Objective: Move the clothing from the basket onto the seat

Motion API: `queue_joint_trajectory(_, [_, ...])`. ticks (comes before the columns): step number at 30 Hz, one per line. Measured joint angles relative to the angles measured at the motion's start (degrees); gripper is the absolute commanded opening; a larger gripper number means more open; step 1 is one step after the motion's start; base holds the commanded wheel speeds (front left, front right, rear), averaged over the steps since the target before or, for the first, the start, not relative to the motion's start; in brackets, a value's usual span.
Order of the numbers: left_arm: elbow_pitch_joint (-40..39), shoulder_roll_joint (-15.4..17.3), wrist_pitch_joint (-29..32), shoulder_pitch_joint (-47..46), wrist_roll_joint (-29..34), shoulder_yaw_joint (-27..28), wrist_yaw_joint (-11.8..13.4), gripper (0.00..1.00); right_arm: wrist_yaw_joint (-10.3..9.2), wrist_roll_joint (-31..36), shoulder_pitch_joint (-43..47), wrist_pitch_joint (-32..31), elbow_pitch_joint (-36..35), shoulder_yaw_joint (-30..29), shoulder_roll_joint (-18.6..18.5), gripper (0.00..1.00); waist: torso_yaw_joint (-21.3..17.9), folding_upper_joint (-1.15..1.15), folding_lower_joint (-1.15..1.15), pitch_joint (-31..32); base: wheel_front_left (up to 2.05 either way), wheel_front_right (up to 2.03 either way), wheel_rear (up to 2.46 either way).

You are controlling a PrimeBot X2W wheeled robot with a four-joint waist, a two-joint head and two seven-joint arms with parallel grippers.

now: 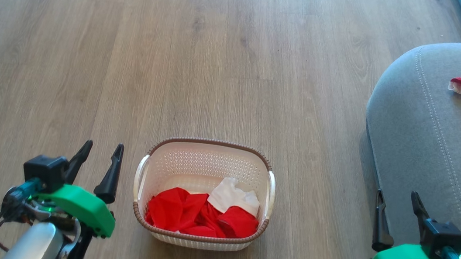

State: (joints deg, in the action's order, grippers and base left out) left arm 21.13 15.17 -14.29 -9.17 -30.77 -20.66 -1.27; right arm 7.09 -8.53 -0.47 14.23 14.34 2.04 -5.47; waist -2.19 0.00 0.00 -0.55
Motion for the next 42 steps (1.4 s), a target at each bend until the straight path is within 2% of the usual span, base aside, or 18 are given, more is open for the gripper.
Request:
queue_joint_trajectory(11, [0.3,-0.6,0.0,0.0,0.5,0.9,-0.6,1.0,0.0,0.0,-0.1,0.0,0.3,0.0,0.6,1.0,-0.4,0.0,0.0,-1.0,0.0,0.0,0.0])
queue_joint_trajectory(19, [-0.7,-0.6,0.0,-1.5,1.1,1.0,-0.5,1.0,0.0,0.0,-1.3,0.0,-1.6,-0.7,1.2,1.0,-1.0,0.0,0.0,-5.3,0.0,0.0,0.0])
queue_joint_trajectory(27, [-3.6,-0.4,1.0,-8.9,2.5,0.9,-0.5,1.0,0.0,-0.1,-8.5,0.1,-5.3,-2.2,1.4,1.0,-1.7,0.0,0.02,-13.2,0.0,0.0,0.0])
queue_joint_trajectory(38, [-8.5,1.1,4.6,-22.0,5.0,0.7,-0.1,1.0,0.0,-0.3,-21.3,0.1,-10.7,-3.9,1.7,1.0,-3.3,0.0,0.03,-30.6,0.0,0.0,0.0])
queue_joint_trajectory(42, [-9.5,1.1,7.4,-26.8,7.1,-1.8,-0.5,1.0,0.0,-0.7,-25.0,0.4,-11.7,-5.5,1.7,1.0,-3.7,-0.01,0.03,-36.9,0.0,0.0,0.0])
